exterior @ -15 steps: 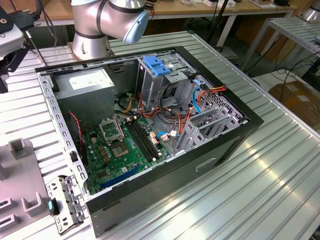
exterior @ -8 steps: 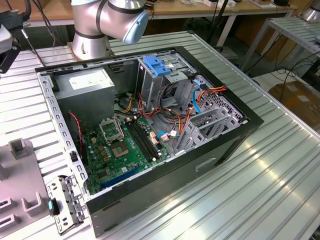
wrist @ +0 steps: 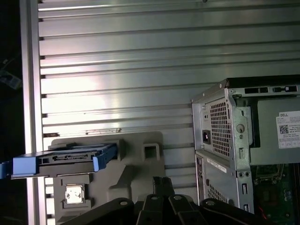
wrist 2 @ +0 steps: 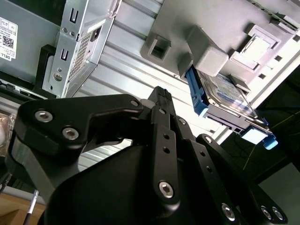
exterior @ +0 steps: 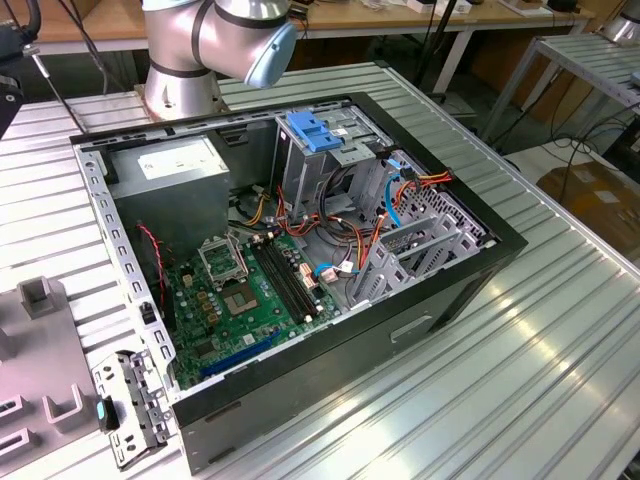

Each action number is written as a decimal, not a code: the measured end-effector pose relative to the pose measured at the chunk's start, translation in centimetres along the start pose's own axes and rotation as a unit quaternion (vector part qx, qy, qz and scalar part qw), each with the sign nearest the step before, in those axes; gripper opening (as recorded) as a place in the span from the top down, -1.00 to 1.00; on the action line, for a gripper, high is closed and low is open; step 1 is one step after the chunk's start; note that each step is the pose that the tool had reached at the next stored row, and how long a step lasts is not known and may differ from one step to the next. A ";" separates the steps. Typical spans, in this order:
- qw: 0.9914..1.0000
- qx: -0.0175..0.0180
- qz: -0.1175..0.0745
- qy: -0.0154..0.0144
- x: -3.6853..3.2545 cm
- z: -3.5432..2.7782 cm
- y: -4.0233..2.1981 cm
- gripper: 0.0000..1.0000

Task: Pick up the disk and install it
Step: 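Reach for the disk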

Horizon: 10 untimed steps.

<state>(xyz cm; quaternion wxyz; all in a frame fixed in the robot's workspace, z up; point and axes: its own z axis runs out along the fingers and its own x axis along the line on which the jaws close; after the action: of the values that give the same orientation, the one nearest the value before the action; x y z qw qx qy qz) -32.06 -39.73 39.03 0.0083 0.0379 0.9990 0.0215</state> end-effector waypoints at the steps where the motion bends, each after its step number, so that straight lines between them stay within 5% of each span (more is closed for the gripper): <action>1: 1.000 0.000 0.000 0.000 0.00 0.00 0.00 0.79; 10: 1.000 0.000 0.000 0.000 0.82 -0.01 -0.06 0.79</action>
<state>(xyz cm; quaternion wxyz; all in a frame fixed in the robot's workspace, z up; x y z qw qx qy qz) -32.88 -39.73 39.03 0.0081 0.0379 0.9990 0.0215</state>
